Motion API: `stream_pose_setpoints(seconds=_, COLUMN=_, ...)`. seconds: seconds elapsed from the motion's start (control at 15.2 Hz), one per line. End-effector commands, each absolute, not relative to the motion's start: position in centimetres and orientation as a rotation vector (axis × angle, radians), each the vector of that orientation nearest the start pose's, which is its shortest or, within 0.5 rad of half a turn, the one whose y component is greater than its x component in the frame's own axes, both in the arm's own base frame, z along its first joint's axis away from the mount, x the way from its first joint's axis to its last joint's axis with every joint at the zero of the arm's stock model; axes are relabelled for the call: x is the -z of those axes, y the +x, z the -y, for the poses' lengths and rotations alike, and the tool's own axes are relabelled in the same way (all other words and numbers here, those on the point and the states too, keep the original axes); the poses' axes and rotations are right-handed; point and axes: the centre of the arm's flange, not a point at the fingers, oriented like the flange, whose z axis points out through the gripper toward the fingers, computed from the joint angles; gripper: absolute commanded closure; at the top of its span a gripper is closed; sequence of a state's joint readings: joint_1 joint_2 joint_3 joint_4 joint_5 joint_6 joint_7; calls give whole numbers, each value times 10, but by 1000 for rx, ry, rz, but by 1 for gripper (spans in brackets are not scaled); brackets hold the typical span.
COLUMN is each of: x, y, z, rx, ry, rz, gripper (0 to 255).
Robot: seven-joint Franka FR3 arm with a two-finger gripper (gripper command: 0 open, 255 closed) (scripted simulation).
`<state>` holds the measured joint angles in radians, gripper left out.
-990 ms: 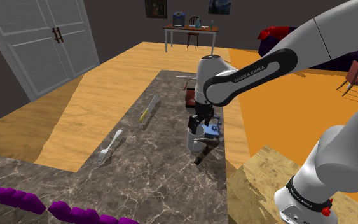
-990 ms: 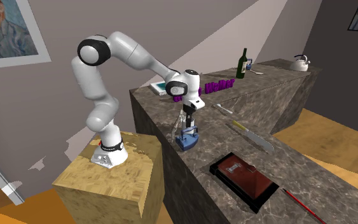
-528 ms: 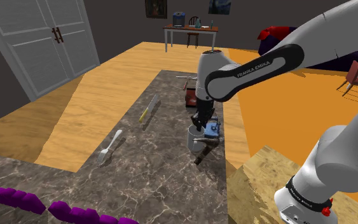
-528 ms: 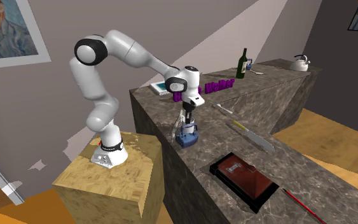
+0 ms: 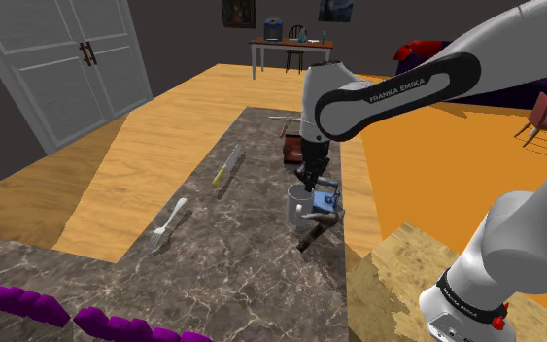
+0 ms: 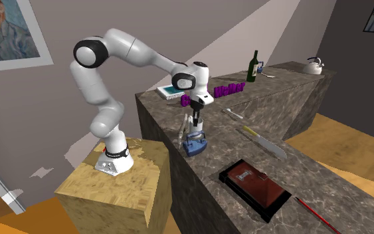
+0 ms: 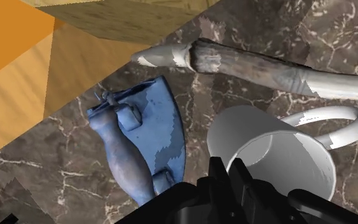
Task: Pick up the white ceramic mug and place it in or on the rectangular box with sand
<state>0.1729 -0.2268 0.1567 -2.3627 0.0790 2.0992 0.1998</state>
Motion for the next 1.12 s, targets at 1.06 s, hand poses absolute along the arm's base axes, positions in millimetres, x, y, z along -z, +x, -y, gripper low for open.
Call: stream_pose_setpoints(seconds=1.06, x=-476, y=502, z=-88, rx=-72, ry=-3117, rz=131, gripper=255)
